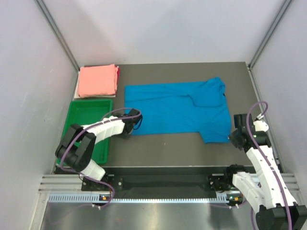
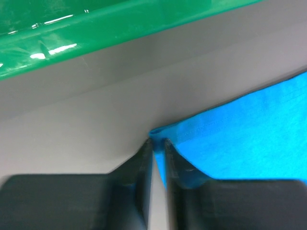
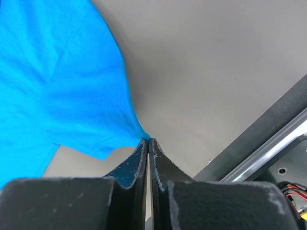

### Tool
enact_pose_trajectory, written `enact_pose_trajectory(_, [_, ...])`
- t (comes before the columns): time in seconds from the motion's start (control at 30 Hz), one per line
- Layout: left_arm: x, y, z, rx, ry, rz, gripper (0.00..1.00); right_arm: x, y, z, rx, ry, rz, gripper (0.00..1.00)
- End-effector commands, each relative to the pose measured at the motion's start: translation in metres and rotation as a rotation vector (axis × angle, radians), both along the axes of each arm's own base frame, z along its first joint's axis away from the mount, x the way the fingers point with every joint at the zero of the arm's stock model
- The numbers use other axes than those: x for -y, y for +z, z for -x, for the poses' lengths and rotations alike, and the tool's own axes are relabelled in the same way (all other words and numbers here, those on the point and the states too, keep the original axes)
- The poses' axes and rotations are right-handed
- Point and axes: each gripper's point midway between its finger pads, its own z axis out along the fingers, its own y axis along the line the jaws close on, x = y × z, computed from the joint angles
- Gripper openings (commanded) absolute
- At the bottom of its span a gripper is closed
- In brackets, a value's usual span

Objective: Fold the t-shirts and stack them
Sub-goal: Fold the tshirt

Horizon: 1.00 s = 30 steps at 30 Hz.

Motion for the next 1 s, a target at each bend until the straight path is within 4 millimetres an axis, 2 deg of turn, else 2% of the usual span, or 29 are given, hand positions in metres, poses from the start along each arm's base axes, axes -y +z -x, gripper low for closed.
enact_pose_trajectory(0.0, [-0.003,-0.011,0.007,-0.037,0.045,-0.01,0.15,0.003,0.009,-0.012,0.048,-0.009,0.021,0.0])
enact_pose_trajectory(0.07, [-0.001,-0.011,0.006,-0.035,0.027,-0.005,0.0,0.008,0.011,-0.013,0.042,-0.019,0.046,0.0])
enact_pose_trajectory(0.13, [-0.002,-0.008,0.008,-0.027,0.033,-0.002,0.0,0.011,0.018,-0.014,0.033,-0.011,0.072,0.0])
enact_pose_trajectory(0.23, [-0.005,0.011,0.008,0.043,0.021,-0.033,0.0,0.02,0.027,-0.014,0.018,-0.015,0.124,0.0])
enact_pose_trajectory(0.27, [-0.008,0.025,0.004,0.091,0.03,-0.046,0.0,0.024,0.029,-0.012,0.012,-0.028,0.143,0.0])
enact_pose_trajectory(0.3, [-0.014,0.029,0.012,0.066,0.027,-0.08,0.0,0.025,0.029,-0.01,0.008,-0.031,0.149,0.0])
enact_pose_trajectory(0.37, [-0.014,0.043,0.012,0.079,0.031,-0.096,0.0,0.025,0.03,-0.005,0.018,-0.041,0.143,0.0])
enact_pose_trajectory(0.63, [-0.016,0.051,0.031,0.037,0.015,-0.146,0.0,0.028,0.041,0.019,0.044,-0.032,0.147,0.0])
enact_pose_trajectory(0.73, [-0.018,0.06,0.03,0.054,0.006,-0.173,0.0,0.03,0.041,0.023,0.017,-0.009,0.168,0.0])
enact_pose_trajectory(0.8, [-0.017,0.064,0.024,0.067,-0.017,-0.191,0.0,0.03,0.039,0.021,0.014,-0.004,0.174,0.0])
enact_pose_trajectory(0.9, [-0.017,0.072,0.011,0.101,-0.031,-0.245,0.0,0.028,0.04,0.002,0.032,0.032,0.186,0.0])
enact_pose_trajectory(0.97, [-0.015,0.078,0.0,0.105,-0.045,-0.285,0.0,0.026,0.046,-0.023,0.067,0.058,0.197,0.0])
